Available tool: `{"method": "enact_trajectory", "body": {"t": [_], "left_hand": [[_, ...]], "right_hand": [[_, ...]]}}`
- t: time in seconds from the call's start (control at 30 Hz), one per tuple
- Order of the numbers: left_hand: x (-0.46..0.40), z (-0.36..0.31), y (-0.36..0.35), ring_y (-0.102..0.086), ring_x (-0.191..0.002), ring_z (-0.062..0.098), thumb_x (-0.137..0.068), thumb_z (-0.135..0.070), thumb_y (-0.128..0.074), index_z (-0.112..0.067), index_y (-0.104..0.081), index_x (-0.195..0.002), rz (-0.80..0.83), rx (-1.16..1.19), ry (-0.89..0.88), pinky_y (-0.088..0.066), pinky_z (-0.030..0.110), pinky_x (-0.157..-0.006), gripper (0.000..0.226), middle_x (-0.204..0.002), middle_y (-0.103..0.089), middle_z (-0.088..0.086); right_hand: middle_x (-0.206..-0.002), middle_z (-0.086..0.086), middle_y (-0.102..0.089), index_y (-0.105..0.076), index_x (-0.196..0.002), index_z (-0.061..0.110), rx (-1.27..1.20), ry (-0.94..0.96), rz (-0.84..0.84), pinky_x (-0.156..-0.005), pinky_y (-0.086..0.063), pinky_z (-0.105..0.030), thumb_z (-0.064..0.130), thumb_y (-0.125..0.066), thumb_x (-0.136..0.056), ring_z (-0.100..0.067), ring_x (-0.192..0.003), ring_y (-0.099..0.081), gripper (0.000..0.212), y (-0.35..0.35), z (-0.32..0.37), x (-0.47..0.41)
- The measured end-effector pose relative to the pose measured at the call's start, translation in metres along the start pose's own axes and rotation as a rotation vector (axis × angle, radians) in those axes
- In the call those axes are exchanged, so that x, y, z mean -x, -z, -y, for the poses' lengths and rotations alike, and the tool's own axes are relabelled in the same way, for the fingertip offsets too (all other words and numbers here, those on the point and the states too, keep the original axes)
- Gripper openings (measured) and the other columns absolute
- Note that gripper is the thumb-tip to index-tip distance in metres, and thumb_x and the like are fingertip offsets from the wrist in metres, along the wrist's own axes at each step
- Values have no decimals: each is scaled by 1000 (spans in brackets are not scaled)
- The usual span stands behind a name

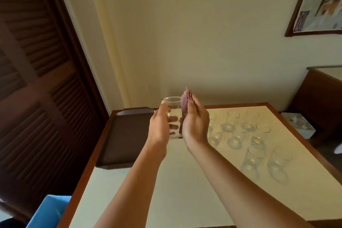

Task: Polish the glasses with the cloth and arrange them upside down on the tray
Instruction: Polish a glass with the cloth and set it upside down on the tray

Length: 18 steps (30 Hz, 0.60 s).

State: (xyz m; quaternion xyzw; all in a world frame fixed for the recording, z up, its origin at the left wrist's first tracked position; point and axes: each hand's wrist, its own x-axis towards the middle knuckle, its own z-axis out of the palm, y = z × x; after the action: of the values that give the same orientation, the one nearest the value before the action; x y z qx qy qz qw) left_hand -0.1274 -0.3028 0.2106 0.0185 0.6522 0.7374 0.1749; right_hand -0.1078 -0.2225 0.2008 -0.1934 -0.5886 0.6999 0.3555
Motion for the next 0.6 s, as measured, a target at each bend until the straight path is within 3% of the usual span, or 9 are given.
{"method": "enact_trajectory", "body": {"t": [0.07, 0.13, 0.23, 0.3, 0.37, 0.43, 0.5, 0.57, 0.6], "left_hand": [[2, -5, -8, -72, -94, 29, -79, -87, -54, -29, -65, -124, 55, -18, 22, -60, 50, -89, 74, -130, -66, 18], [-4, -10, -14, -71, -94, 29, -68, -86, -63, -28, -53, -122, -77, 50, -27, -62, 47, -79, 80, -136, -54, 23], [-10, -14, -16, -70, -95, 29, -91, -70, -59, -27, -52, -109, -171, 83, -89, -60, 52, -90, 48, -118, -63, 12], [-8, -9, -22, -67, -80, 22, -100, -65, -53, -22, -66, -110, -112, 38, -66, -56, 45, -81, 46, -105, -72, 6], [-3, -6, -33, -63, -84, 21, -92, -76, -54, -24, -70, -116, -56, -19, -37, -51, 43, -82, 60, -108, -74, 5], [-3, -7, -43, -66, -106, 33, -64, -93, -67, -29, -55, -128, -92, -15, -35, -53, 50, -93, 91, -128, -63, 13], [-7, -10, -46, -67, -119, 39, -52, -92, -77, -34, -46, -122, -229, 8, -122, -56, 49, -98, 96, -135, -60, 19], [-7, -15, -43, -75, -100, 29, -62, -82, -80, -32, -52, -109, -340, -14, -244, -62, 50, -92, 74, -114, -71, 15], [-7, -14, -42, -76, -86, 23, -69, -77, -80, -26, -59, -105, -354, -31, -270, -63, 49, -87, 66, -104, -75, 15]], "right_hand": [[-119, 17, -73, -64, -132, 41, 66, 8, 25, -97, -56, -46, 43, -47, -100, -8, -101, -66, 36, 3, 1, -5], [-110, 23, -71, -56, -140, 39, 156, 176, 139, -85, -57, -33, 38, -44, -106, -6, -91, -65, 36, 12, -3, 12], [-97, 14, -64, -53, -141, 43, 194, 288, 304, -71, -52, -20, 42, -39, -106, 1, -77, -61, 38, 26, -13, 23], [-98, 16, -73, -69, -115, 52, -22, 45, 184, -83, -58, -31, 36, -48, -106, -10, -90, -72, 28, 20, -9, -8], [-102, 12, -76, -77, -100, 45, -117, -95, 41, -94, -57, -41, 32, -53, -104, -17, -99, -73, 27, 18, -1, -38], [-101, 15, -72, -74, -113, 40, -77, -49, 52, -83, -54, -32, 33, -50, -105, -6, -85, -68, 26, 20, 5, -32], [-106, 21, -67, -64, -133, 38, -64, 31, 176, -79, -53, -22, 33, -46, -108, 4, -89, -65, 31, 29, 7, -11], [-122, 25, -63, -53, -145, 33, -35, 76, 335, -88, -54, -14, 25, -42, -109, 12, -105, -63, 38, 38, 3, 7], [-129, 23, -62, -52, -146, 29, -49, 109, 335, -91, -52, -12, 21, -41, -109, 14, -109, -62, 39, 38, 4, 1]]}}
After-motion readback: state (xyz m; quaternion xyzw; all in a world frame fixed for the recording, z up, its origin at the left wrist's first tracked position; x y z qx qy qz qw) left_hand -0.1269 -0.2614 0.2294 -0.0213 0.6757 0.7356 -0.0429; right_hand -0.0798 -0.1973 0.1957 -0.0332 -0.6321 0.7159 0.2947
